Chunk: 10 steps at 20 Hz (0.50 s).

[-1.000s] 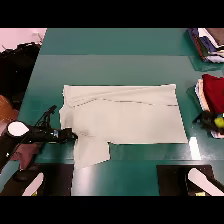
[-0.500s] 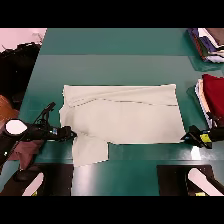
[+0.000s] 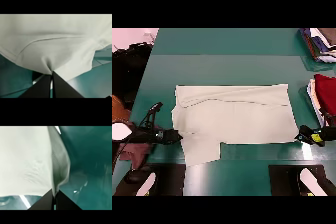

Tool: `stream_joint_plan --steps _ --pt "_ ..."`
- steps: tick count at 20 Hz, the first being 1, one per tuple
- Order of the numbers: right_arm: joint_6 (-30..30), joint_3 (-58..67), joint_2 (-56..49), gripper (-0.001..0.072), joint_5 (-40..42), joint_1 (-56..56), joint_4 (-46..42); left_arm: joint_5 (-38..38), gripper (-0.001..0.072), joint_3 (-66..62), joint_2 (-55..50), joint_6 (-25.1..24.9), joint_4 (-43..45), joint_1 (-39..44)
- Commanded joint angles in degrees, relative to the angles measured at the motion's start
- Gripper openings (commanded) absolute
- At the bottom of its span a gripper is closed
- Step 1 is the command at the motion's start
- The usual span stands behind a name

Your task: Fold the shirts.

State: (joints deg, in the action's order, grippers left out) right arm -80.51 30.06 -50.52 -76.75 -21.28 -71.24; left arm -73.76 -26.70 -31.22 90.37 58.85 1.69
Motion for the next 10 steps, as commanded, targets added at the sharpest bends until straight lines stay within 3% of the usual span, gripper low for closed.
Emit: stream_joint_plan --steps 1,4,7,10 --pt "-0.1 2.9 8.0 0.0019 -9.2 0.1 -5.7 -11.4 0.0019 -2.5 6.8 4.7 2.8 0.0" --pt "-2.1 7.5 14.1 0.0019 -12.5 0.1 -8.9 -17.1 0.0019 -5.7 9.3 5.7 2.2 0.0" --pt "-2.6 12.7 12.9 0.0019 -11.7 0.1 -6.4 -9.7 0.0019 -8.9 5.7 4.6 2.8 0.0" --pt "-2.5 17.1 4.9 0.0018 -8.2 0.2 -1.9 -0.3 0.0021 -10.9 -4.5 0.6 3.8 0.0"
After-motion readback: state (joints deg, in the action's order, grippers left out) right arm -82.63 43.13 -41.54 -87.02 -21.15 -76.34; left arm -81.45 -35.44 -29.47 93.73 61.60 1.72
